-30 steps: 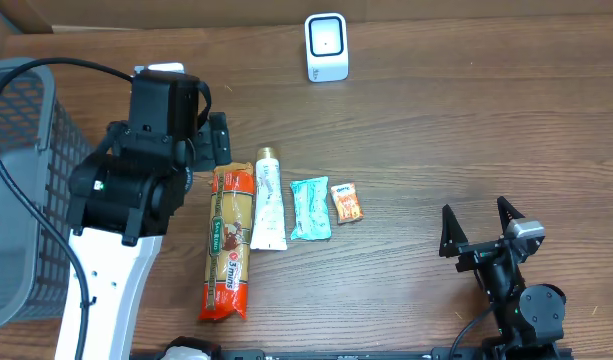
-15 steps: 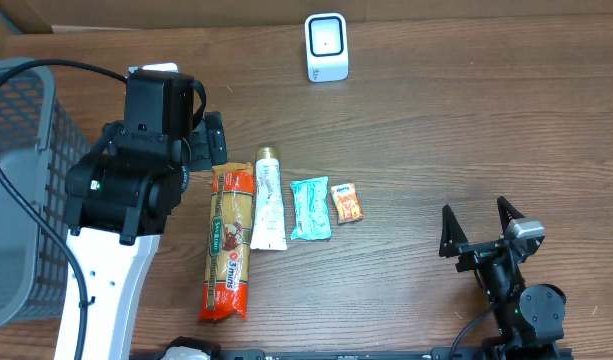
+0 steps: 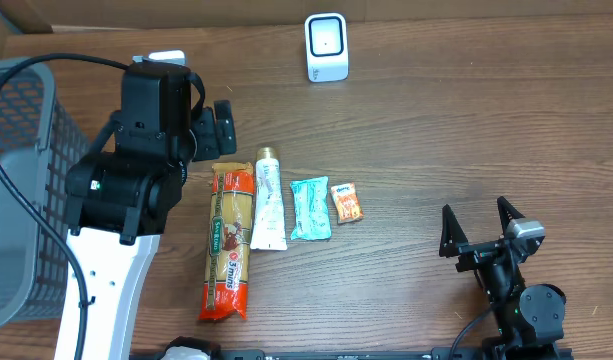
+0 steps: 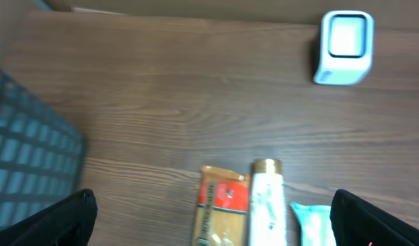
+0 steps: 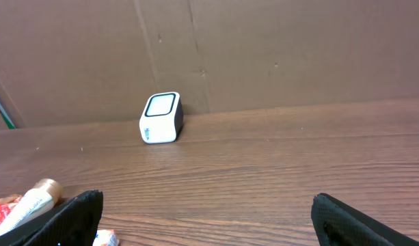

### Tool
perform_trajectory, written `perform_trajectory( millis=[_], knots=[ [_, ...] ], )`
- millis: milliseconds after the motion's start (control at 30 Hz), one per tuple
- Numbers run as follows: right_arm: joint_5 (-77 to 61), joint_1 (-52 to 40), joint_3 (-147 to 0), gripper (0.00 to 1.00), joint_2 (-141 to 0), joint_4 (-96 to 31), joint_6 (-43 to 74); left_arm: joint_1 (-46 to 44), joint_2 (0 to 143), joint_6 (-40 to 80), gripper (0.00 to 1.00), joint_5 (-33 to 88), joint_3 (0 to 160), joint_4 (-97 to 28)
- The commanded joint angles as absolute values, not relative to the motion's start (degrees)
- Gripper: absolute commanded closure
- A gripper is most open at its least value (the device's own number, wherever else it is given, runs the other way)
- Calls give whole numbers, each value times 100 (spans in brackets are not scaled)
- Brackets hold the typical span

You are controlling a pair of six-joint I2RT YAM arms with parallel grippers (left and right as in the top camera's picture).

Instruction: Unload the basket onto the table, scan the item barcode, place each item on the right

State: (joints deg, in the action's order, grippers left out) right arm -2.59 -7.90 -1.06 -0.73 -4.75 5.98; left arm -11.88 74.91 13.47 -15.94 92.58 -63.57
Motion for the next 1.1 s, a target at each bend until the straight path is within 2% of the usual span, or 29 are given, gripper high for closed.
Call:
perform_trajectory(
  millis=[0,367,633,767,933,1067],
  knots=[
    [-266,-770,-45,0,-16,-454,620,-1168,7500,1267,0,-1083,9358,-6381],
    [-266,-770,-45,0,-16,-454,620,-1035,7463,1170,0,-1074,9358,-6532],
    [-266,-770,-45,0,-16,-454,622,499,7435,377,0,108,9345,-6565],
    [-266,-770,-45,0,-16,-454,620,1286,7448,-434,0,534,9343,-6383],
    [-266,-770,-45,0,-16,-454,622,1693,7575,-1044,0,467,9338,-6097],
    [-266,-770,-45,0,-16,-454,620,1964,7745,-1653,7,934,9336,-5966]
  ],
)
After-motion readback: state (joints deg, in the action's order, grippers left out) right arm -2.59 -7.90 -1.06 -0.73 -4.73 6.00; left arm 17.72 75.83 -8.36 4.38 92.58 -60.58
